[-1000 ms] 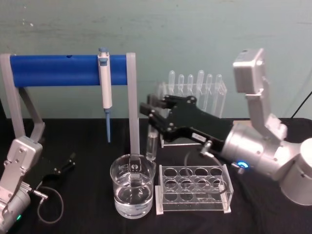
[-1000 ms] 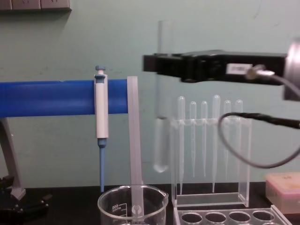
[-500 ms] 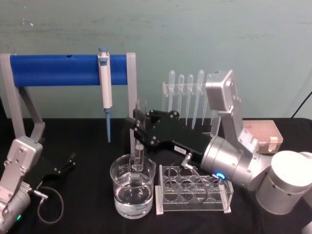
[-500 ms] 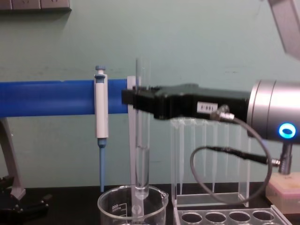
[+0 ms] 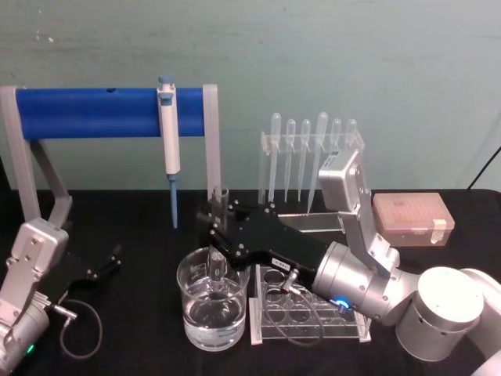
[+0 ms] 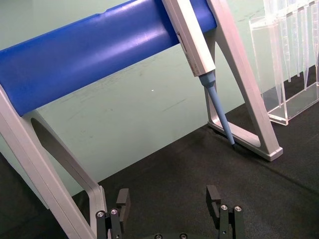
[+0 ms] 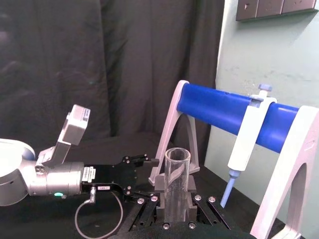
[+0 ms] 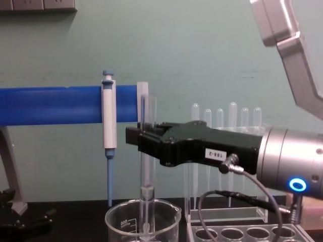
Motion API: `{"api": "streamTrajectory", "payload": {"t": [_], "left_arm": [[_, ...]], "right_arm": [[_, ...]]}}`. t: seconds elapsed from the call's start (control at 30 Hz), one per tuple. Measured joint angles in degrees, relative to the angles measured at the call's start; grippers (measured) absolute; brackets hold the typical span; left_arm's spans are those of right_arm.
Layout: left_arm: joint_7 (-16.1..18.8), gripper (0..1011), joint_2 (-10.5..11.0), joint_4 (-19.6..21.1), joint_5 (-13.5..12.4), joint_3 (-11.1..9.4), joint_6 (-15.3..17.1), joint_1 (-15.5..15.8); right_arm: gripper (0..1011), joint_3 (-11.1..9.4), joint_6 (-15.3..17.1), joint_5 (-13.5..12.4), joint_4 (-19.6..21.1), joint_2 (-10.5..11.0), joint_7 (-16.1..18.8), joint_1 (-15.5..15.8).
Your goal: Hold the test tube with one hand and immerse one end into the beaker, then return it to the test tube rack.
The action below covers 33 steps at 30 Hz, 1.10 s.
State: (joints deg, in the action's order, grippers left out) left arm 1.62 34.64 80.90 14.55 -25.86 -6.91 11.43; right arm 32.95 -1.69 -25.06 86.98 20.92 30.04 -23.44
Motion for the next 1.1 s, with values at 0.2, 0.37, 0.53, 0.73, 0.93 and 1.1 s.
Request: {"api": "streamTrajectory", "payload": {"t": [0.2,0.37,0.53,0.73,0.93,1.1], "left_arm": [[0.0,1000,0.0,0.0,0.0,0.0,0.0,0.0],[0.0,1000,0.0,0.0,0.0,0.0,0.0,0.0],[0.0,1000,0.0,0.0,0.0,0.0,0.0,0.0],[0.0,1000,0.0,0.0,0.0,0.0,0.0,0.0],[0.0,1000,0.0,0.0,0.0,0.0,0.0,0.0],[0.0,1000,0.0,0.0,0.0,0.0,0.0,0.0]], "right_arm": [[227,0.0,-1.5,0.8,-1.9,-0.8,1.0,0.2],[227,0.2,-2.2,1.7,-3.4,-1.3,1.5,0.2],[227,0.3,-2.6,2.3,-4.4,-1.8,1.7,0.2],[227,0.1,-2.3,3.2,-4.9,-2.6,0.7,0.7],[227,-0.4,-1.1,4.9,-4.5,-3.6,-2.2,1.8],[227,-0.4,-1.0,6.6,-4.4,-4.2,-3.0,2.2]]}}
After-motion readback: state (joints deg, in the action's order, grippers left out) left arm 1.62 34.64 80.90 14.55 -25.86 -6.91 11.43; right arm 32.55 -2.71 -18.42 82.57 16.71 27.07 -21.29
